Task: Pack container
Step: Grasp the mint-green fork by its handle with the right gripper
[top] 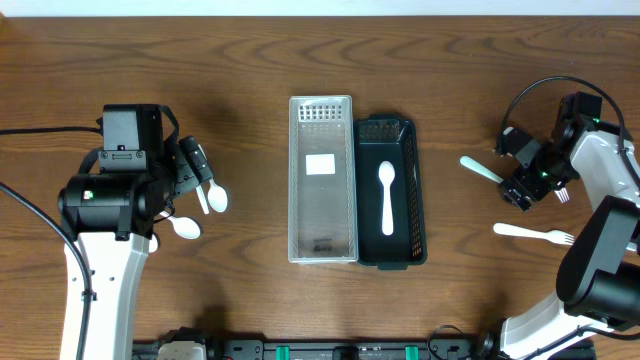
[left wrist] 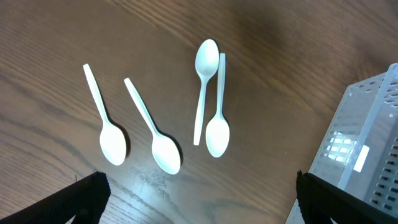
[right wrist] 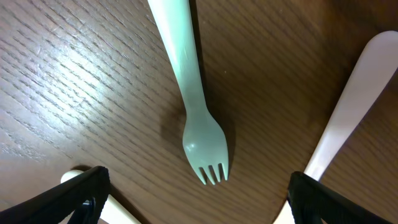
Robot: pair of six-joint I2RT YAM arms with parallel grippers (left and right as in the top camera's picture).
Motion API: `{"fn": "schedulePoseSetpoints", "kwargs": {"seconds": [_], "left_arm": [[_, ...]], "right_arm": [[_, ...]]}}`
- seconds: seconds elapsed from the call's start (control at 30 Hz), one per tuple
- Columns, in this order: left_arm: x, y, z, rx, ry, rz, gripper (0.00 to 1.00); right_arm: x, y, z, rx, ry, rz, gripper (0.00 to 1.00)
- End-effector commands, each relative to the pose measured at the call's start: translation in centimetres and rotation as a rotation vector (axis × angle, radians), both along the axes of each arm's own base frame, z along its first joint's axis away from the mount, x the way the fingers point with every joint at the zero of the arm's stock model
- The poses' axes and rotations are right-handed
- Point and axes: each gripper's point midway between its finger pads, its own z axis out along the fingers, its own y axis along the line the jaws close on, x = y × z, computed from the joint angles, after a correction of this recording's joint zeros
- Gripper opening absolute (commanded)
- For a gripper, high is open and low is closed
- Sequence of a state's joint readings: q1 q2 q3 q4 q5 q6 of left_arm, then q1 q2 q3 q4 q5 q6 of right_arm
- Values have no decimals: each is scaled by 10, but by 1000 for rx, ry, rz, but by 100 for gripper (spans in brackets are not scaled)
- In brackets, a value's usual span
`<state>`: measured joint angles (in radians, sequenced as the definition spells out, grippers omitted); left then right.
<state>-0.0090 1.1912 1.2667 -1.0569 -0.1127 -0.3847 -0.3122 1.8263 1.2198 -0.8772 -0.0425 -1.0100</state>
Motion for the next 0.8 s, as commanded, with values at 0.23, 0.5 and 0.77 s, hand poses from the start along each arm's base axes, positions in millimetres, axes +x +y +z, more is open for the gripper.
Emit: {"fn": "schedulePoseSetpoints", "kwargs": {"seconds": [0.23,0.5,0.77], "left_arm": [[-1,4,1,25,10,-1,98],[-1,4,1,25,10,-1,98],[-1,4,1,25,10,-1,98]], "right_arm": [[-12,-4,-31,-11,103,24,91],[-19,-2,-49,8,160,22,85],[-15,7,-50,58,142,9,70]]}}
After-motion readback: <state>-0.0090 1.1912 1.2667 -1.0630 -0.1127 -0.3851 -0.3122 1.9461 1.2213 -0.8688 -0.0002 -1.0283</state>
